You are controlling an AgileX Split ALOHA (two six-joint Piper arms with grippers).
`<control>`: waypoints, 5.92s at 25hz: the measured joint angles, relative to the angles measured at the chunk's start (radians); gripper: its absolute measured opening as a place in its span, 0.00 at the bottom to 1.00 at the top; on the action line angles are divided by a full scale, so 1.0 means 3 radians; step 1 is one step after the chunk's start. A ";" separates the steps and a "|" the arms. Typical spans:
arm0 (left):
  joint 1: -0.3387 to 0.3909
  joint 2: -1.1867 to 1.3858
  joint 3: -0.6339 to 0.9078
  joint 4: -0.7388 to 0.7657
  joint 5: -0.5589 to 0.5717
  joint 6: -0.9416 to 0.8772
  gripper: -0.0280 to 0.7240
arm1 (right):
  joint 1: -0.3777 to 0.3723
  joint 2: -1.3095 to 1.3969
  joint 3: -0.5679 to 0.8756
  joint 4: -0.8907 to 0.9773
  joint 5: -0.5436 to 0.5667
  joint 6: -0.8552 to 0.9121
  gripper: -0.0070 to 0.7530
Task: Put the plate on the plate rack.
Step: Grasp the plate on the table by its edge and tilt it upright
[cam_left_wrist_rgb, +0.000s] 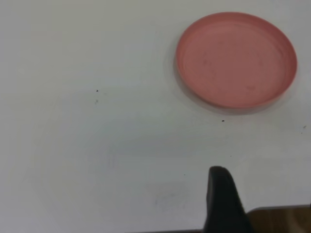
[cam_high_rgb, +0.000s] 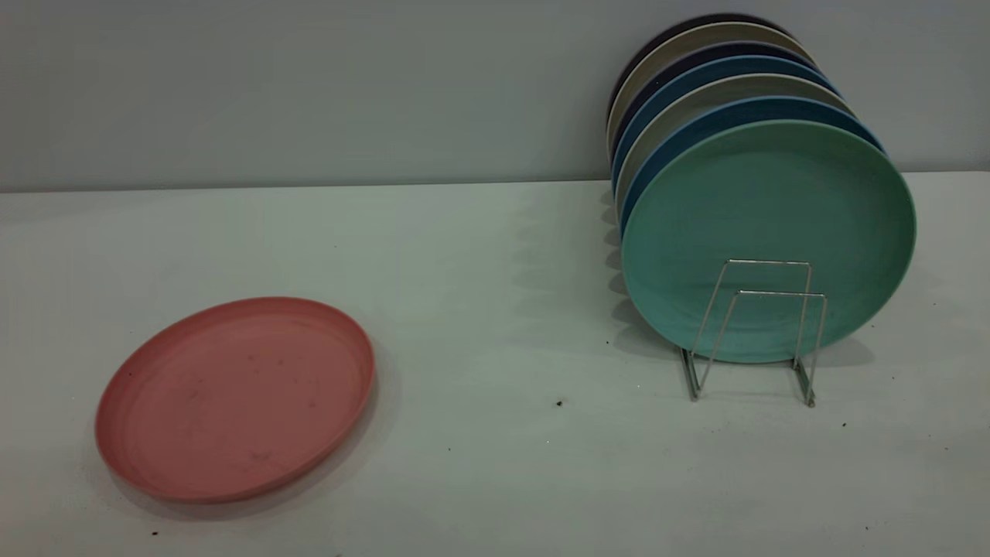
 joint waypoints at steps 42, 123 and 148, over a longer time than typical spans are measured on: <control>0.0000 0.0000 0.0000 0.0004 0.0000 0.0003 0.66 | 0.0000 0.0000 0.0000 0.0000 0.0000 -0.0009 0.36; 0.1124 0.7192 -0.1032 -0.4387 -0.2095 0.3945 0.57 | 0.0000 0.1910 -0.0048 0.0976 -0.1290 -0.1095 0.52; 0.0973 0.7407 -0.1072 -0.4544 -0.2044 0.4165 0.43 | 0.0000 0.1910 -0.0048 0.0976 -0.1314 -0.1103 0.52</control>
